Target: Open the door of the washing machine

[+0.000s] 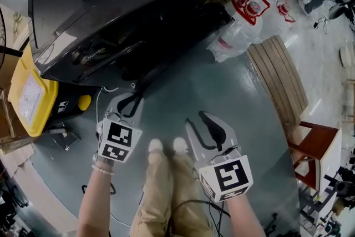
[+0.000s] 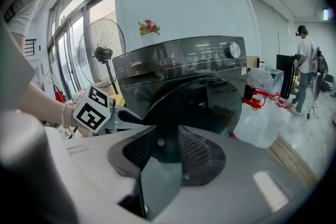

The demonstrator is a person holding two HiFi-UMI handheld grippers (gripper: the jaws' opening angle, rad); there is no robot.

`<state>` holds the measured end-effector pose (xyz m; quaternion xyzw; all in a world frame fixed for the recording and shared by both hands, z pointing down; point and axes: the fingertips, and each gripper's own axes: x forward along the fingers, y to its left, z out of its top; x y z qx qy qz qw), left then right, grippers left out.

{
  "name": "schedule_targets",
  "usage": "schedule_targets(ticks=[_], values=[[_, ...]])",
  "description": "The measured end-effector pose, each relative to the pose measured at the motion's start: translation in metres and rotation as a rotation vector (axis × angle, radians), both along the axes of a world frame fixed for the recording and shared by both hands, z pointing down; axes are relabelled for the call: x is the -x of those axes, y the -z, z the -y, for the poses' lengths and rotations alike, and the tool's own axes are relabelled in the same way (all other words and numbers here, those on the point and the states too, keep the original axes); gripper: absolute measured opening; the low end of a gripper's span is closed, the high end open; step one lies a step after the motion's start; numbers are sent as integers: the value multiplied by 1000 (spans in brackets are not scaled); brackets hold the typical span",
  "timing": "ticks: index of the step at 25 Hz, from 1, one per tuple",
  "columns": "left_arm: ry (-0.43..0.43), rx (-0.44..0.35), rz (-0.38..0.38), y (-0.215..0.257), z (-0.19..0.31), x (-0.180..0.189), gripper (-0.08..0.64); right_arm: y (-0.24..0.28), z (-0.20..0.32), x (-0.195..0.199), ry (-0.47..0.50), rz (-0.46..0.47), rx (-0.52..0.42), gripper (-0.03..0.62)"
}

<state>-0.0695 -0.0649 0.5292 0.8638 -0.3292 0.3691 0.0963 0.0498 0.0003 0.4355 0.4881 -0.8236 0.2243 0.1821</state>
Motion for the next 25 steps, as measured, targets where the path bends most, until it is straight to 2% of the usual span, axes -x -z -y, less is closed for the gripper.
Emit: schedule_targets(ticks=[9, 22, 25], values=[[-35, 35, -30, 0, -33, -24, 43, -3, -13, -12, -13, -5, 5, 117], [-163, 137, -50, -5, -79, -59, 46, -5, -14, -25, -42, -27, 27, 117], [-194, 156, -74, -4, -87, -69, 49, -5, -12, -29, -63, -34, 28, 117]])
